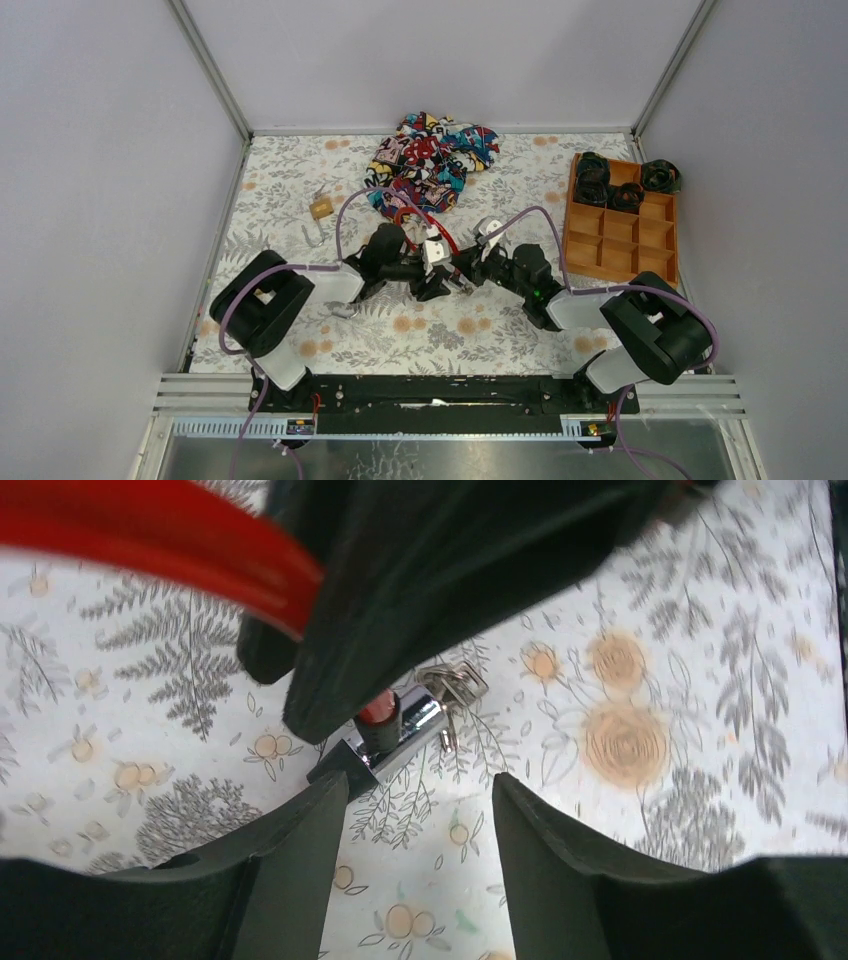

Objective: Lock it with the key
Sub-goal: Lock the lock.

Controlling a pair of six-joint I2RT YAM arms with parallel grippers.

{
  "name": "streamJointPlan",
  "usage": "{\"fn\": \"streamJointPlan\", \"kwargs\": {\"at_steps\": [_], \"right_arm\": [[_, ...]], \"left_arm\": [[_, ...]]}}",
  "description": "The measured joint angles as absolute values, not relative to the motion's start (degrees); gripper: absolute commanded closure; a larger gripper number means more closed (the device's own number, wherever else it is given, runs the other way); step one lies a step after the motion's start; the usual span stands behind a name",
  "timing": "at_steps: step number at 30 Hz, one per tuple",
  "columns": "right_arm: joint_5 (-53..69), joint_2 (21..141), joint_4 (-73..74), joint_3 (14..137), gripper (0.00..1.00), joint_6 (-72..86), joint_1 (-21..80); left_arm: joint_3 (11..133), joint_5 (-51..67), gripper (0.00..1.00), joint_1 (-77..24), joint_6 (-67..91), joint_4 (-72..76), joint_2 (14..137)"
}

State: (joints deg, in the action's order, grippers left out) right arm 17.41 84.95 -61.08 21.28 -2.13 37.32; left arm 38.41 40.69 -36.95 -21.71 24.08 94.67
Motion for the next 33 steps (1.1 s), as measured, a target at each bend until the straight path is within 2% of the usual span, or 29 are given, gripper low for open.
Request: {"fn": "streamJointPlan", "kwargs": {"at_steps": [3,8,17,21,22,23,28,30,33], "right_arm": [[15.79,85.3,-61.65,21.28,1.0,-0.47,37.32],[14.55,86.17,-63.11,21.28,1.0,0.95,37.32],[14.63,86.91,-64.18,21.26,1.0,1.85,37.32],[15.22,86.78,-63.96,21.21,1.0,1.15,37.3],[15.35,86.74,-63.81,21.23,1.0,1.02,37.28],[15.59,86.72,-63.55,21.32,0.96,0.89,37.21],[16.82,84.6,-55.24,24.36,0.43,0.62,37.01],[15.92,81.73,-48.64,26.17,0.27,0.84,36.84],[16.6,75.66,-36.69,29.17,0.17,2.2,36.42]], "left_arm": [[35.62,34.59,0.35,-38.52,-8.73,34.85,97.65],[34.79,25.21,0.36,-41.43,0.14,43.27,99.63],[32.88,17.54,0.76,-42.96,5.85,56.4,102.63],[32.34,17.32,1.0,-43.27,6.33,57.49,102.96],[32.36,17.34,1.0,-43.31,6.33,57.52,103.0],[32.34,17.37,1.0,-43.29,6.33,57.52,103.0],[31.7,15.94,1.0,-43.09,6.76,58.52,103.0],[30.39,14.7,1.0,-43.05,7.22,60.73,103.0],[28.34,13.69,1.0,-42.96,8.01,63.83,102.89]]}}
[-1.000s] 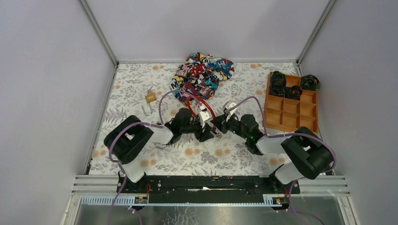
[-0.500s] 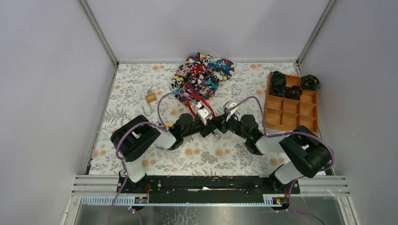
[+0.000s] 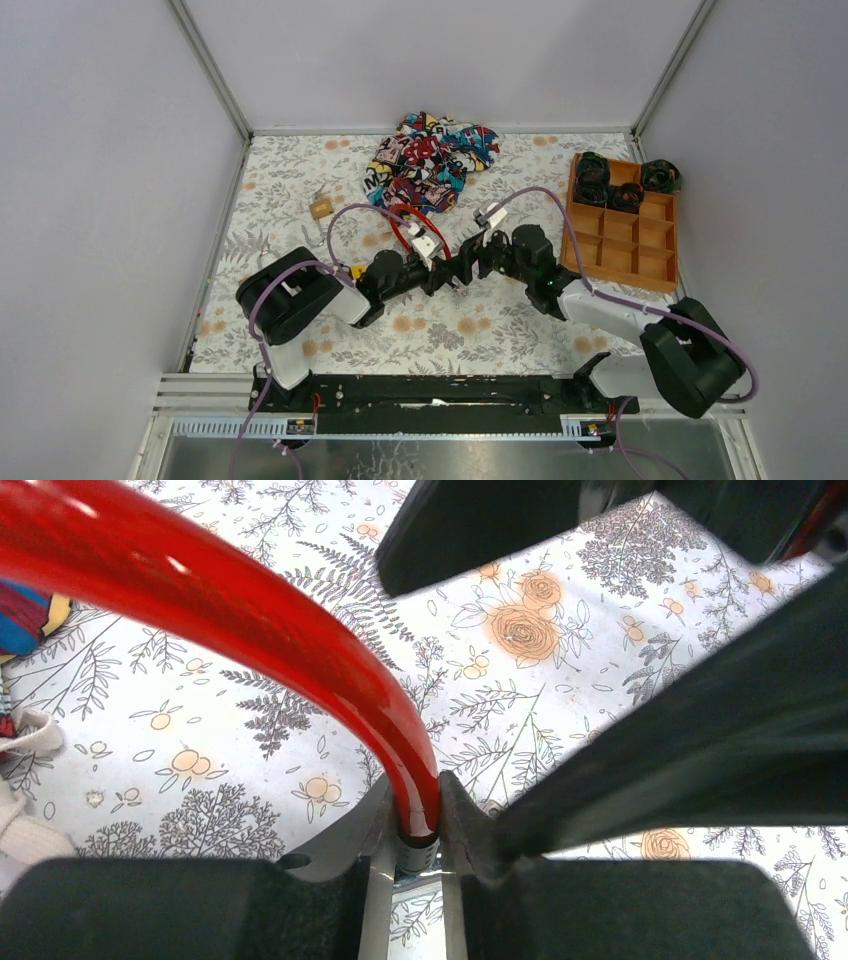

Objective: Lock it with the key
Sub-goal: Lock the lock.

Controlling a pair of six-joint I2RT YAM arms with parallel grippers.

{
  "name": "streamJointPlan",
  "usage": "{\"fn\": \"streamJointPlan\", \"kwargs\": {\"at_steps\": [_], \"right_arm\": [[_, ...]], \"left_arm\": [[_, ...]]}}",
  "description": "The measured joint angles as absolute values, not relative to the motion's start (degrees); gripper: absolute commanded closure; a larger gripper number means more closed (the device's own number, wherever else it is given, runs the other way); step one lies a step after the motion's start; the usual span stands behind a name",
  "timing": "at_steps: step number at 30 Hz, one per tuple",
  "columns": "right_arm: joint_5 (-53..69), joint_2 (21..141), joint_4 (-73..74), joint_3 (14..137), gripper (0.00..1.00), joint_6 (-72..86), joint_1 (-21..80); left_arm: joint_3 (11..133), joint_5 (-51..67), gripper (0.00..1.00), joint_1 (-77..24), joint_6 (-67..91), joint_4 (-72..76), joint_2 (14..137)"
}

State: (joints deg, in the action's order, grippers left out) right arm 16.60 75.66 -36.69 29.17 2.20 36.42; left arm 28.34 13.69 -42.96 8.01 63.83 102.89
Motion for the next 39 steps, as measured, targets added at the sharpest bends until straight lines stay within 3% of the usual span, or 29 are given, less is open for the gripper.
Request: {"fn": "streamJointPlan", "kwargs": {"at_steps": [4,7,13,21,32,39], "right_arm": [[20.62,72.2,-23.92,32.99,0.16,6.61,34.54],[23.81,72.82,-18.35,33.54,0.22,11.7,30.37],[29.3,85.91,-12.01,37.36,0.31,20.82,25.36],[37.78,97.08,-16.84,38.85,0.49,28.8,24.36],[41.85,98.61,-29.17,32.29,0.5,43.64,24.36],[42.59,101.82,-35.4,31.83,0.56,49.04,24.95]], "left_arm": [[26.0,13.72,1.0,-42.26,8.56,67.24,102.72],[24.8,14.17,1.0,-41.34,9.13,68.38,102.37],[23.7,14.98,1.0,-39.22,11.07,68.53,101.51],[23.35,15.97,1.0,-38.48,11.68,68.58,101.27],[23.11,16.03,1.0,-38.46,11.73,68.58,101.1],[22.98,15.99,1.0,-38.46,11.79,68.58,100.97]]}}
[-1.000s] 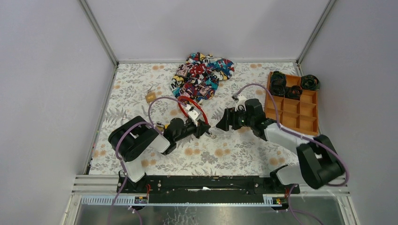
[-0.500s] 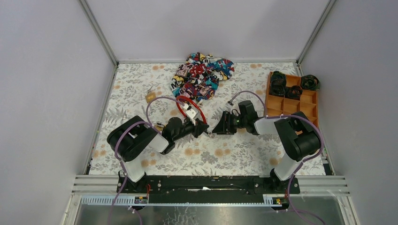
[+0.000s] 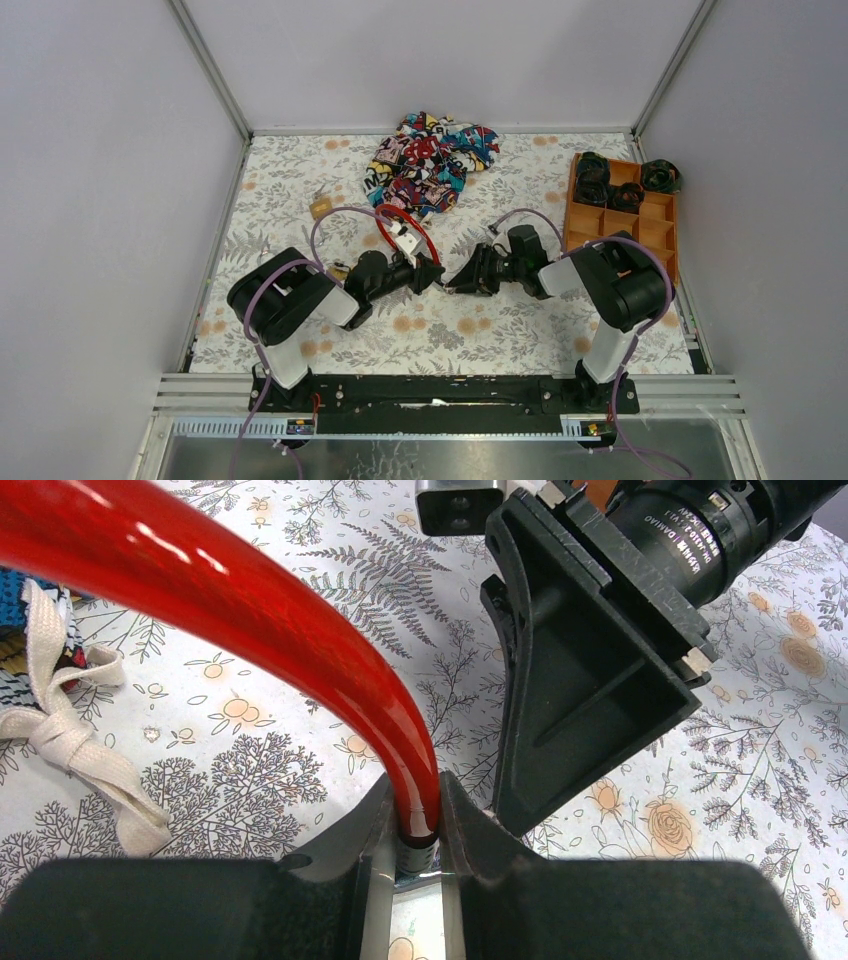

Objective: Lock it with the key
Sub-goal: Lock the lock.

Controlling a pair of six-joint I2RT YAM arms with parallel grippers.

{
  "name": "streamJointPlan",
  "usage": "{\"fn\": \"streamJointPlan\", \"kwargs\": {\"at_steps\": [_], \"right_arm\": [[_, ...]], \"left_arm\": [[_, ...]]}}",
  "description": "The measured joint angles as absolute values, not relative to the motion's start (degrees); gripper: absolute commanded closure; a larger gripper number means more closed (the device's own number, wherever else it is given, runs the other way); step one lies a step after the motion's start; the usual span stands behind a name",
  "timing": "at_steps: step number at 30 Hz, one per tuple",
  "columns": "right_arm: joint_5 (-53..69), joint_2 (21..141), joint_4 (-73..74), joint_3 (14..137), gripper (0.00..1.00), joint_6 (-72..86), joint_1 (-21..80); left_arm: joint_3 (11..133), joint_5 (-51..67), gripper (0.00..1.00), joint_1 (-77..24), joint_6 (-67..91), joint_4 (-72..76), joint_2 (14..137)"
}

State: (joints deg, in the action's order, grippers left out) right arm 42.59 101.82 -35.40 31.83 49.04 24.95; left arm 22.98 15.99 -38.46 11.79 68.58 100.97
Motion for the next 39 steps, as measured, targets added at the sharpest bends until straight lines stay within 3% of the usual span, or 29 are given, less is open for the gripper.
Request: {"fn": "streamJointPlan", "kwargs": {"at_steps": [7,13,18,26,33,39], "right_arm": [[43.2,103.96,-40.21,31.4,0.61,53.25,26.81],[43.07,103.96,-40.69,30.55,0.88,54.28,26.98],[43.2,104.16,-41.89,30.46,1.0,55.02,27.03],[38.92,101.21,-34.48,32.62,1.0,47.18,28.91],[20.49,93.73,-22.52,36.27,1.0,25.78,38.98],[11.77,90.19,-24.97,33.43,1.0,13.91,42.44]], "left_arm": [[22.98,15.64,1.0,-38.46,12.12,68.58,100.97],[22.98,15.59,1.0,-38.46,12.21,68.58,100.97],[22.98,15.11,1.0,-38.46,12.34,68.58,100.95],[23.75,14.44,1.0,-38.46,12.53,66.98,100.82],[25.28,14.33,1.0,-38.09,12.43,63.2,100.22],[25.67,14.33,1.0,-38.09,12.47,62.02,99.5]]}}
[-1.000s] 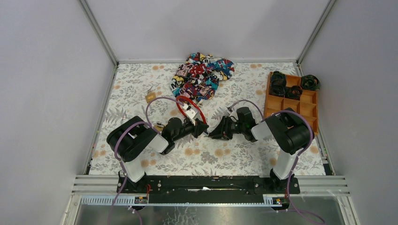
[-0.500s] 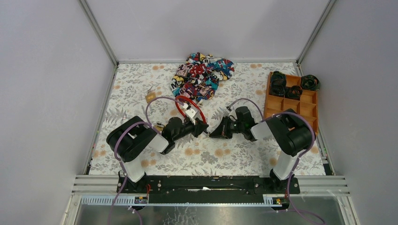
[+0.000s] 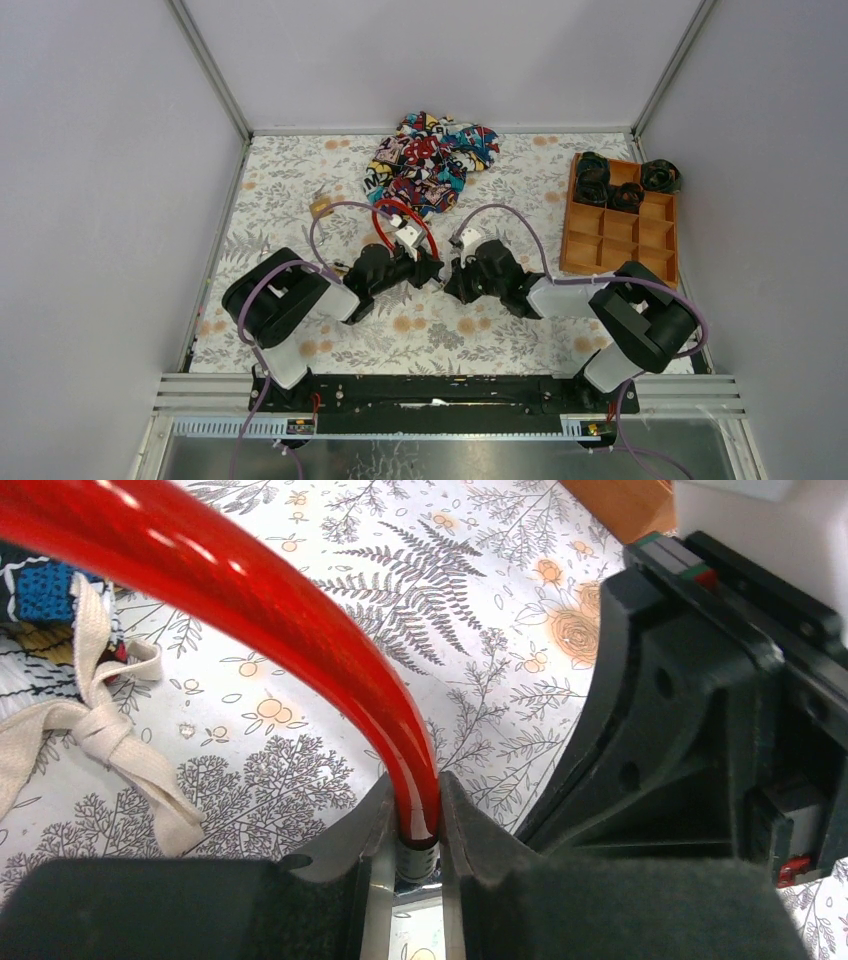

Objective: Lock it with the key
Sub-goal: Lock the lock.

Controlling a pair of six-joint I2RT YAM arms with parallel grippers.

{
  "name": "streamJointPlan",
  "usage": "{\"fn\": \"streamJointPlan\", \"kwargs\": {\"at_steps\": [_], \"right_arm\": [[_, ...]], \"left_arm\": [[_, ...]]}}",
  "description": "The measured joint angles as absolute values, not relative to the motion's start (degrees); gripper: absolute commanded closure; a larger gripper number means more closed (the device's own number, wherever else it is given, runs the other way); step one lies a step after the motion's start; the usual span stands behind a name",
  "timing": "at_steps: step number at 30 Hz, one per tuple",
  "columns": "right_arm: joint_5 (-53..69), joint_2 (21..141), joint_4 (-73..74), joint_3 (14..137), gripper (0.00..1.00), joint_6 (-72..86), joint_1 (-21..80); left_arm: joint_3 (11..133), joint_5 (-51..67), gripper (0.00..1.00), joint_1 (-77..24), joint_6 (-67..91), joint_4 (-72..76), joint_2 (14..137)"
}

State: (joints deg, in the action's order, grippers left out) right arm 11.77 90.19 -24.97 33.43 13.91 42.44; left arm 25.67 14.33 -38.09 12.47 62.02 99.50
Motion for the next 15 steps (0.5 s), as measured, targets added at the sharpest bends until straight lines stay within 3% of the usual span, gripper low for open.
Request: {"fn": "streamJointPlan", "kwargs": {"at_steps": [15], "right_arm": [[-2.57,92.38,-48.4,24.01,1.0,-16.23,51.79]], "left_arm": [[25.58,14.5,1.0,-37.87,11.64,61.98,98.41]]}}
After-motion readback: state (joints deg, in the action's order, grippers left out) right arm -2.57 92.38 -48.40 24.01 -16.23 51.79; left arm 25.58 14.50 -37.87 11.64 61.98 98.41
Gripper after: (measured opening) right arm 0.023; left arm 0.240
